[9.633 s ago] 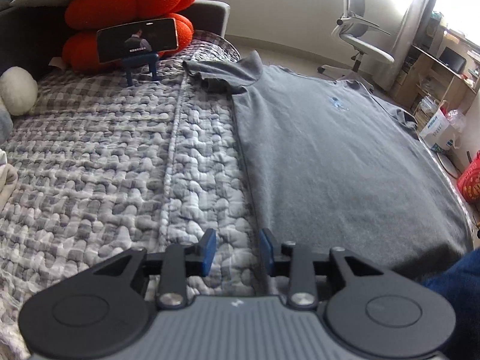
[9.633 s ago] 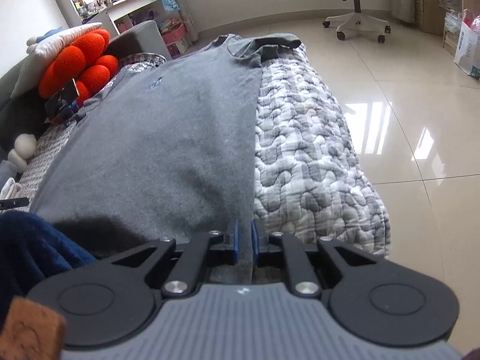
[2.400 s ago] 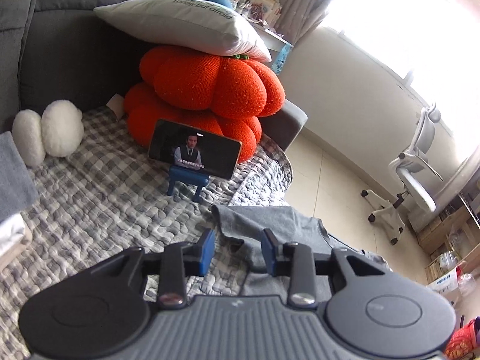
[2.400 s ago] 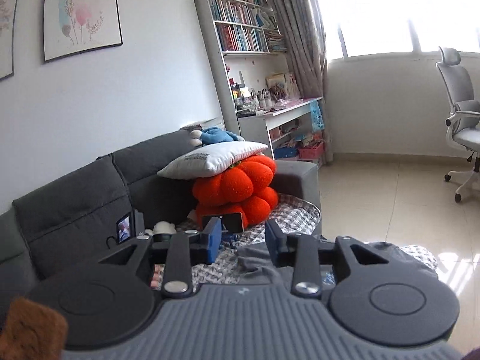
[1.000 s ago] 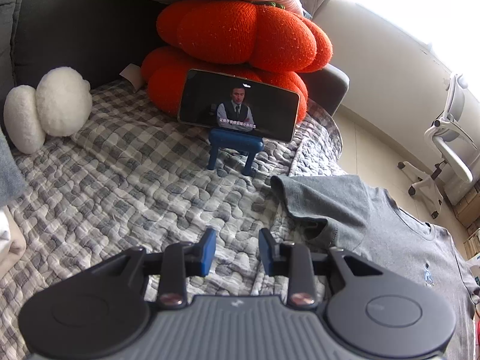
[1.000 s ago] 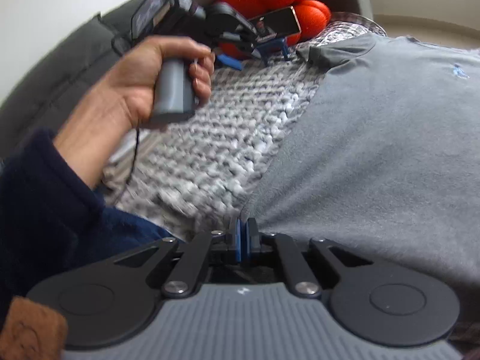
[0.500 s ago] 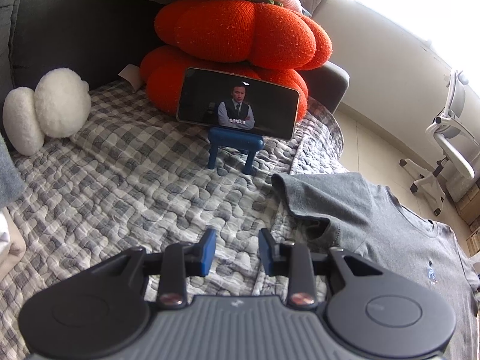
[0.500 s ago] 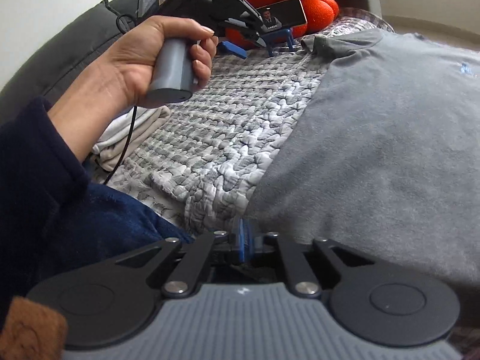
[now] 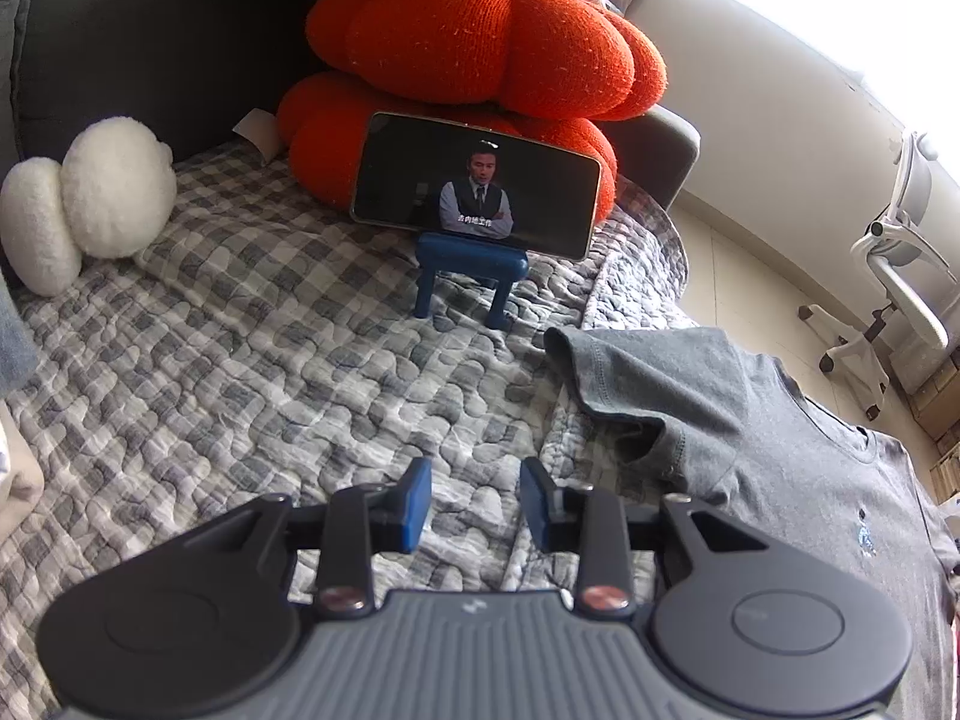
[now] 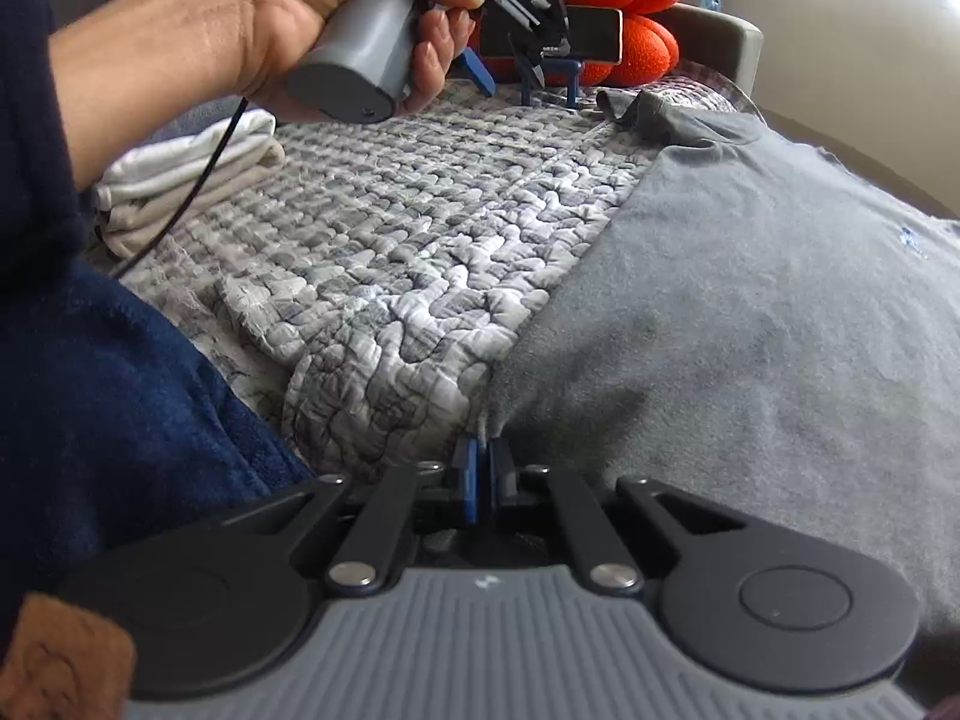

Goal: Fold clothes

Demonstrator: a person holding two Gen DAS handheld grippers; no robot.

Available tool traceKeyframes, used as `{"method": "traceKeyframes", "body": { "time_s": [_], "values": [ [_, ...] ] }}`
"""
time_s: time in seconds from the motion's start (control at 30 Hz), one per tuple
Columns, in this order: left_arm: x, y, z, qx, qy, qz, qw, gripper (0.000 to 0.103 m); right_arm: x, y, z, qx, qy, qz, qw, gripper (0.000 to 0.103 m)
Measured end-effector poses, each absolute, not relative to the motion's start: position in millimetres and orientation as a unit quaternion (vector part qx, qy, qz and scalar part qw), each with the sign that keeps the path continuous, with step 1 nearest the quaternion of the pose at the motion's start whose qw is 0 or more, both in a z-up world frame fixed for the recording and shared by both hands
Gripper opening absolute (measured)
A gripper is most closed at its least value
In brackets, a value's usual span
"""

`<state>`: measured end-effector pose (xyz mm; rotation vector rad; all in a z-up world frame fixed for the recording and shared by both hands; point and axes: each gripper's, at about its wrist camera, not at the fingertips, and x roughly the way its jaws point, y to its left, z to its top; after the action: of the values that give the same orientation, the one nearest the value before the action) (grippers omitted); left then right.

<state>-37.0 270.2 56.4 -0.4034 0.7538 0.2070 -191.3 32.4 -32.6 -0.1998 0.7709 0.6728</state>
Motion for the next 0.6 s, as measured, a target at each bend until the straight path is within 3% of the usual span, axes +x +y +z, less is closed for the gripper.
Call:
{"method": "traceKeyframes", "body": {
  "time_s": [0.37,0.5,0.6],
  "values": [
    [-7.7,258.5,45.9,-0.3,0.369,0.031,0.879,0.039,-176.7,-16.4,-0.2,0.099,0.392,0.36,0.841,0.003],
    [12.8,234.5,37.8,-0.317,0.386,0.006,0.866,0.055,-173.2,-27.7,-0.7,0.125,0.398,0.365,0.832,0.003],
    [30.8,228.8,31.7,-0.302,0.393,0.029,0.868,0.056,-170.8,-35.3,-0.7,0.137,0.397,0.369,0.829,0.003]
  ]
}}
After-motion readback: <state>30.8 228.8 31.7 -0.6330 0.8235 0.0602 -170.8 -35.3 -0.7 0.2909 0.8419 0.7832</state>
